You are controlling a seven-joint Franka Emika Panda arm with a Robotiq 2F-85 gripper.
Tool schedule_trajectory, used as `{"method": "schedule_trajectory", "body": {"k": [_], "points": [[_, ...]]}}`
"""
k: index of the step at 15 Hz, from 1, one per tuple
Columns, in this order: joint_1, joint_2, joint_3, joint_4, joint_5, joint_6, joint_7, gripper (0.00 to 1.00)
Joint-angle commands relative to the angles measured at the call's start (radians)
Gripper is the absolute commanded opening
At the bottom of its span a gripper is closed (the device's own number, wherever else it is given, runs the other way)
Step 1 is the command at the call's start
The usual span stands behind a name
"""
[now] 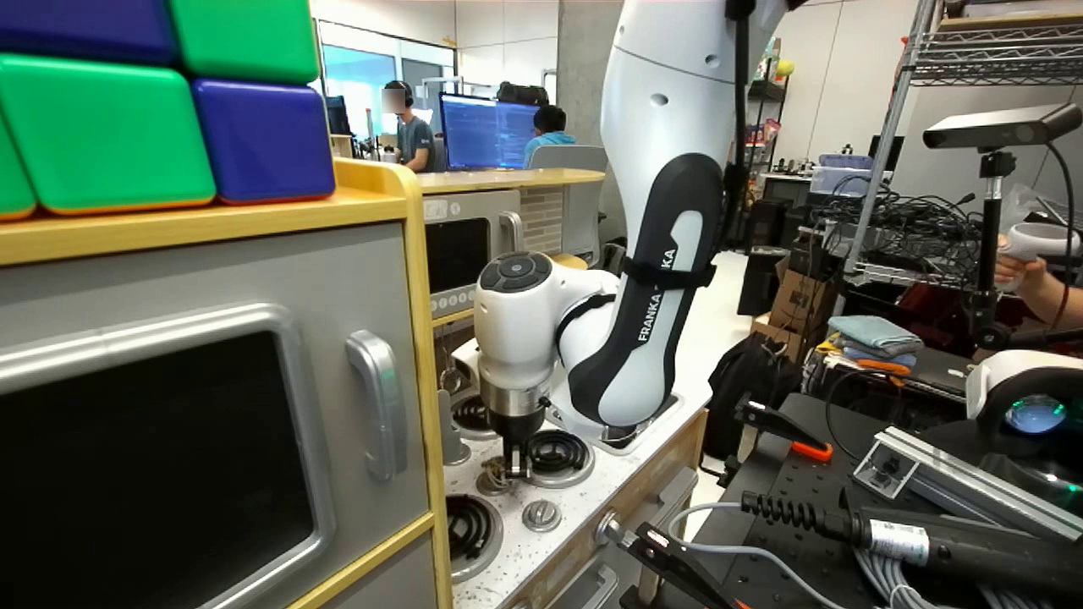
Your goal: Pick up the plush toy from the stove and put it inside the silver pot in the sink
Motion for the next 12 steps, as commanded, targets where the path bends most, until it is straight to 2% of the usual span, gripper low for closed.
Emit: {"method": "schedule_trajectory", "body": {"k": [1, 3, 7, 9, 12], "points": [[0.032, -0.168, -0.088, -0.145, -0.044, 0.018, 0.047, 0.04], [0.086, -0.195, -0.195, -0.143, -0.071, -0.006, 0.116, 0.02], [0.095, -0.099, -0.305, -0.041, -0.029, -0.151, 0.174, 0.03], [0.081, -0.025, -0.309, 0.013, 0.006, -0.259, 0.203, 0.03], [0.036, 0.059, -0.259, 0.108, 0.006, -0.395, 0.272, 0.03]]}}
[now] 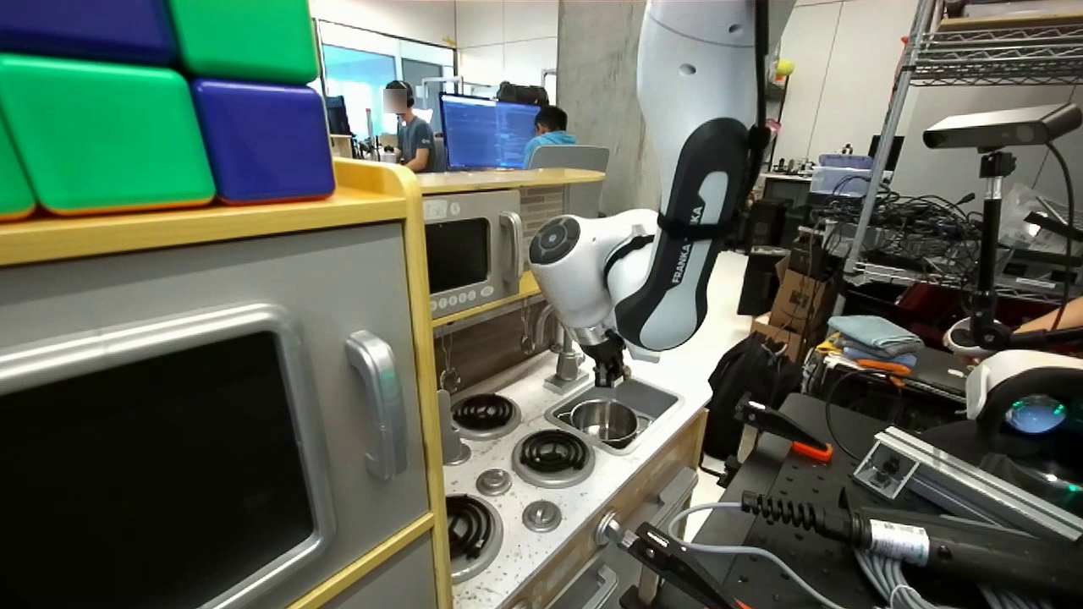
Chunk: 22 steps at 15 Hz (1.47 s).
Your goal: Pick up the plush toy from the stove and put it inside the silver pot in the sink
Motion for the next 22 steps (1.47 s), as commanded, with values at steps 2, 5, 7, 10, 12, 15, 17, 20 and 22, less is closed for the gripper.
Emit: {"method": "schedule_trajectory", "body": {"k": [2, 5, 7, 10, 12, 15, 17, 20, 22], "points": [[-0.048, 0.142, 0.062, 0.17, 0.037, -0.169, 0.068, 0.03], [-0.074, 0.163, 0.094, 0.21, 0.053, -0.201, 0.071, 0.45], [-0.084, 0.144, 0.107, 0.202, 0.061, -0.186, 0.065, 0.6], [-0.086, 0.098, 0.11, 0.162, 0.051, -0.14, 0.076, 0.81], [-0.079, 0.053, 0.105, 0.118, 0.036, -0.112, 0.083, 0.96], [-0.069, -0.061, 0.092, 0.004, -0.006, -0.072, 0.067, 1.0], [-0.068, -0.156, 0.077, -0.088, -0.054, -0.026, 0.069, 1.0], [-0.116, -0.323, 0.087, -0.218, -0.093, 0.056, 0.043, 1.0], [-0.171, -0.421, 0.132, -0.281, -0.037, 0.055, -0.022, 1.0]]}}
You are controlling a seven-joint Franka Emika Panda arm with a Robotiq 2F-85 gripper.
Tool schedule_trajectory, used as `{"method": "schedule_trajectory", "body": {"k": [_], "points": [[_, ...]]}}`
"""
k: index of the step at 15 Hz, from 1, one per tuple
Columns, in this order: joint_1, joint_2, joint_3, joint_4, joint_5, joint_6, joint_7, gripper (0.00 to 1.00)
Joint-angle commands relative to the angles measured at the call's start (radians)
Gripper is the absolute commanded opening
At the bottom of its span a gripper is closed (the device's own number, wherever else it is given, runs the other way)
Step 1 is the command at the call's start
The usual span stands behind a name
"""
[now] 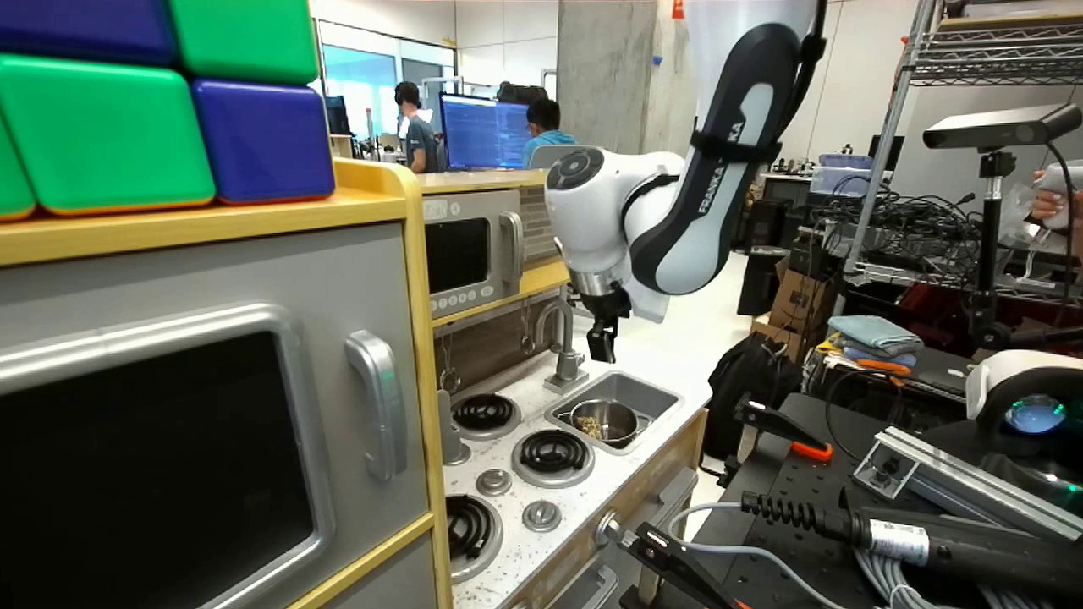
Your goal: Pick up the plush toy from the stove and put it inside the silver pot in the sink
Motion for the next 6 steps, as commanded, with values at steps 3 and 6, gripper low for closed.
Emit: {"method": "schedule_trajectory", "body": {"k": [3, 6], "points": [[-0.097, -0.154, 0.074, -0.102, 0.028, -0.005, -0.069, 1.0], [-0.123, -0.212, 0.094, -0.151, 0.045, -0.003, -0.094, 1.0]]}}
